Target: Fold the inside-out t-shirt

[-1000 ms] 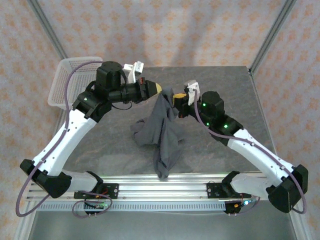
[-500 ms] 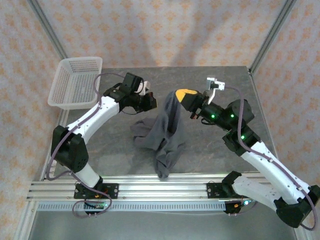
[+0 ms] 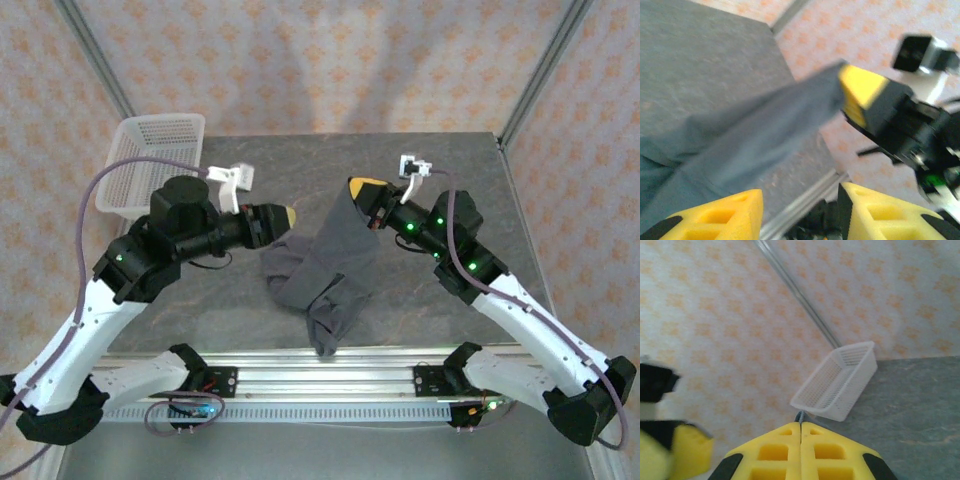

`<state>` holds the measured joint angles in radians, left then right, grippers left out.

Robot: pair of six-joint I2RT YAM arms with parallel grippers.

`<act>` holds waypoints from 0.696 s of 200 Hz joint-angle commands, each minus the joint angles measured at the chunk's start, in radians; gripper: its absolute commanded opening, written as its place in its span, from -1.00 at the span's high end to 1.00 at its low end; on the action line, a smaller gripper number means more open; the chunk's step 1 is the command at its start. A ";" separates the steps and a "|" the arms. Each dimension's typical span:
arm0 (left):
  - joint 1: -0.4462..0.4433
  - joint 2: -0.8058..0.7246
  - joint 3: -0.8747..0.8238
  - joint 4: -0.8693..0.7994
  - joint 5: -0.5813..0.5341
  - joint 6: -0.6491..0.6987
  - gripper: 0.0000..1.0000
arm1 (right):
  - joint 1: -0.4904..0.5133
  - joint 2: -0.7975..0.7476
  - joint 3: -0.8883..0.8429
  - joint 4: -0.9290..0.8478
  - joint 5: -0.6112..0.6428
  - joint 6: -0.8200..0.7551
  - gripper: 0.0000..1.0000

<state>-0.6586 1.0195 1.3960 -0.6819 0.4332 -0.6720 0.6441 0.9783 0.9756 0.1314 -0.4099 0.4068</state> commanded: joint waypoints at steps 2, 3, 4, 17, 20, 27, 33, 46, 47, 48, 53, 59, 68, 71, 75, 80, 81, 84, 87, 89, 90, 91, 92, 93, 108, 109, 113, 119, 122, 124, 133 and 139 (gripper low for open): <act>-0.056 0.089 -0.046 0.032 -0.092 0.017 0.05 | -0.002 0.006 0.065 -0.088 0.116 -0.040 1.00; -0.058 0.091 -0.046 0.033 -0.092 0.022 0.05 | -0.003 0.006 0.067 -0.092 0.122 -0.040 1.00; -0.060 0.094 -0.045 0.034 -0.093 0.026 0.05 | -0.003 0.006 0.072 -0.101 0.138 -0.039 1.00; -0.068 0.121 -0.037 0.042 -0.102 0.074 0.05 | -0.003 0.004 0.110 -0.164 0.256 -0.031 1.00; -0.068 0.122 -0.032 0.043 -0.107 0.087 0.05 | -0.003 0.002 0.126 -0.186 0.305 -0.026 1.00; -0.068 0.119 -0.008 0.035 -0.127 0.126 0.03 | -0.002 -0.001 0.152 -0.211 0.353 -0.019 1.00; -0.068 0.109 0.021 0.012 -0.157 0.171 0.00 | -0.003 0.001 0.181 -0.212 0.353 -0.028 1.00; -0.063 0.073 0.092 -0.055 -0.273 0.255 -0.10 | 0.004 0.042 0.251 -0.187 0.202 -0.093 1.00; -0.061 0.071 0.097 -0.059 -0.283 0.260 -0.11 | 0.006 0.047 0.256 -0.187 0.188 -0.097 1.00; -0.059 0.067 0.102 -0.066 -0.291 0.265 -0.12 | 0.008 0.053 0.261 -0.187 0.176 -0.101 1.00; -0.050 0.048 0.128 -0.090 -0.333 0.288 -0.17 | 0.027 0.085 0.288 -0.196 0.126 -0.120 1.00; -0.034 0.024 0.154 -0.114 -0.390 0.307 -0.26 | 0.062 0.126 0.317 -0.225 0.089 -0.148 1.00; -0.002 -0.013 0.182 -0.148 -0.474 0.317 -0.36 | 0.131 0.184 0.344 -0.279 0.078 -0.194 1.00; 0.010 -0.026 0.188 -0.155 -0.503 0.316 -0.38 | 0.163 0.213 0.351 -0.296 0.072 -0.210 1.00; 0.026 -0.042 0.195 -0.166 -0.541 0.313 -0.42 | 0.196 0.253 0.353 -0.305 0.062 -0.213 1.00; 0.047 -0.059 0.201 -0.179 -0.587 0.304 -0.46 | 0.228 0.292 0.345 -0.291 0.036 -0.197 1.00; 0.051 -0.063 0.202 -0.183 -0.595 0.301 -0.47 | 0.231 0.300 0.344 -0.286 0.030 -0.194 1.00; 0.063 -0.070 0.206 -0.193 -0.624 0.294 -0.49 | 0.245 0.311 0.339 -0.274 0.022 -0.185 1.00; 0.073 -0.077 0.210 -0.202 -0.646 0.289 -0.51 | 0.266 0.347 0.329 -0.246 -0.014 -0.167 1.00; 0.080 -0.082 0.212 -0.209 -0.658 0.287 -0.51 | 0.277 0.362 0.325 -0.235 -0.029 -0.159 1.00; 0.082 -0.085 0.213 -0.211 -0.664 0.285 -0.52 | 0.282 0.371 0.324 -0.229 -0.033 -0.156 1.00; 0.086 -0.086 0.213 -0.212 -0.671 0.285 -0.52 | 0.285 0.379 0.322 -0.219 -0.041 -0.152 1.00; 0.088 -0.088 0.213 -0.215 -0.675 0.283 -0.53 | 0.288 0.387 0.321 -0.212 -0.047 -0.149 1.00; 0.091 -0.091 0.213 -0.217 -0.680 0.283 -0.53 | 0.294 0.395 0.320 -0.205 -0.052 -0.146 1.00; 0.127 -0.103 0.209 -0.241 -0.714 0.267 -0.60 | 0.356 0.502 0.348 -0.190 -0.105 -0.137 0.75; 0.128 -0.104 0.208 -0.244 -0.715 0.266 -0.60 | 0.360 0.506 0.352 -0.194 -0.107 -0.142 0.71; 0.135 -0.102 0.203 -0.249 -0.715 0.261 -0.62 | 0.369 0.521 0.369 -0.219 -0.113 -0.153 0.55; 0.143 -0.097 0.200 -0.259 -0.710 0.251 -0.62 | 0.376 0.530 0.391 -0.258 -0.106 -0.169 0.40; 0.146 -0.092 0.198 -0.266 -0.705 0.245 -0.62 | 0.375 0.528 0.395 -0.270 -0.098 -0.171 0.36; 0.149 -0.088 0.197 -0.270 -0.701 0.241 -0.63 | 0.375 0.521 0.395 -0.283 -0.078 -0.173 0.31; 0.161 -0.068 0.188 -0.286 -0.673 0.225 -0.64 | 0.365 0.462 0.364 -0.296 0.026 -0.182 0.16; 0.173 -0.049 0.183 -0.298 -0.641 0.214 -0.64 | 0.349 0.405 0.316 -0.281 0.097 -0.176 0.03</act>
<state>-0.5186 0.8734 1.6226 -0.8520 -0.1833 -0.4217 1.0191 1.5311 1.3369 -0.0998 -0.4274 0.2531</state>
